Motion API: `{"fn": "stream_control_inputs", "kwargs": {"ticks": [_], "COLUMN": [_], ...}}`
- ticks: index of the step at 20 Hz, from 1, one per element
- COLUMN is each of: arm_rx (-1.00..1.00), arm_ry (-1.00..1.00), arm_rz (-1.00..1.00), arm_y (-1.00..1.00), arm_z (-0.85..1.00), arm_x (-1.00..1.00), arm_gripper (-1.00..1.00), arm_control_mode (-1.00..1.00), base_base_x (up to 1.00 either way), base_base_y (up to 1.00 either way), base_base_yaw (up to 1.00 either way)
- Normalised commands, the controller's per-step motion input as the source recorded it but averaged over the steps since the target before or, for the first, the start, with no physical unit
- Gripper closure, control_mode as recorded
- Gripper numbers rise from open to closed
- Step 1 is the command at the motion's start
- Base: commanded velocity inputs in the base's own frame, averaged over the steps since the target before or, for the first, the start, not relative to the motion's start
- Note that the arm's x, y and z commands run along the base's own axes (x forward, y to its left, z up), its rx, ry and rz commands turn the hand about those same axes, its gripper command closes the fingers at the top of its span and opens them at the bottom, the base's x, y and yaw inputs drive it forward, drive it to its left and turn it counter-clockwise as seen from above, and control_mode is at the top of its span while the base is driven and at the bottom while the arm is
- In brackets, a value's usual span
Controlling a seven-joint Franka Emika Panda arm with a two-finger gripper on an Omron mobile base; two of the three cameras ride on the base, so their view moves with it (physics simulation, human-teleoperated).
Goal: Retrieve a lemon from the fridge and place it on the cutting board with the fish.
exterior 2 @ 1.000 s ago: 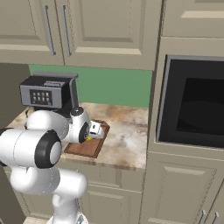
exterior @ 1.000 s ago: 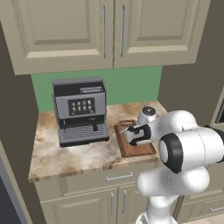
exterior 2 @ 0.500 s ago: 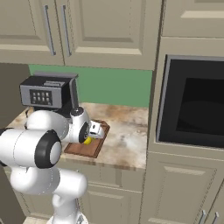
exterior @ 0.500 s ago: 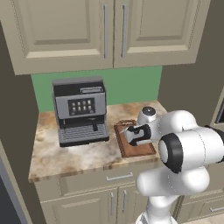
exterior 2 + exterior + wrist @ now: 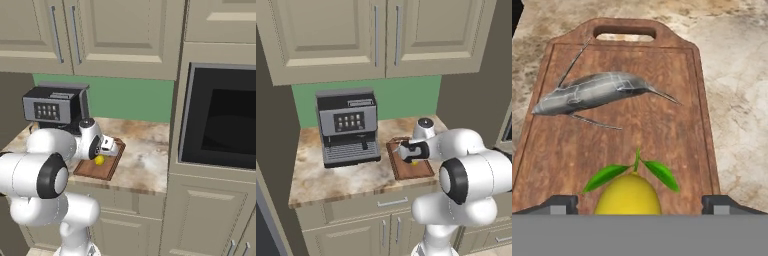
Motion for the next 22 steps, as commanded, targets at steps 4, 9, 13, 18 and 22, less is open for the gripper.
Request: {"fn": "stream_control_inputs", "kwargs": {"ticks": [4, 9, 13, 18, 22], "arm_rx": [0.0, 0.0, 0.0, 0.0, 0.01], "arm_ry": [-0.02, 0.13, 0.0, -0.01, -0.04], "arm_rz": [0.0, 0.0, 0.0, 0.0, 0.0], "arm_y": [0.06, 0.0, 0.0, 0.0, 0.0], "arm_z": [0.82, 0.19, 0.49, 0.27, 0.2], "arm_x": [-0.1, -0.41, -0.69, -0.59, -0.49], "arm_gripper": [-1.0, -1.0, -1.0, -1.0, -1.0], "arm_control_mode": [-1.0, -1.0, -1.0, -1.0, -1.0], "base_base_x": [0.0, 0.0, 0.0, 0.0, 0.0], "base_base_y": [0.0, 0.0, 0.0, 0.0, 0.0], "base_base_yaw": [0.0, 0.0, 0.0, 0.0, 0.0]}}
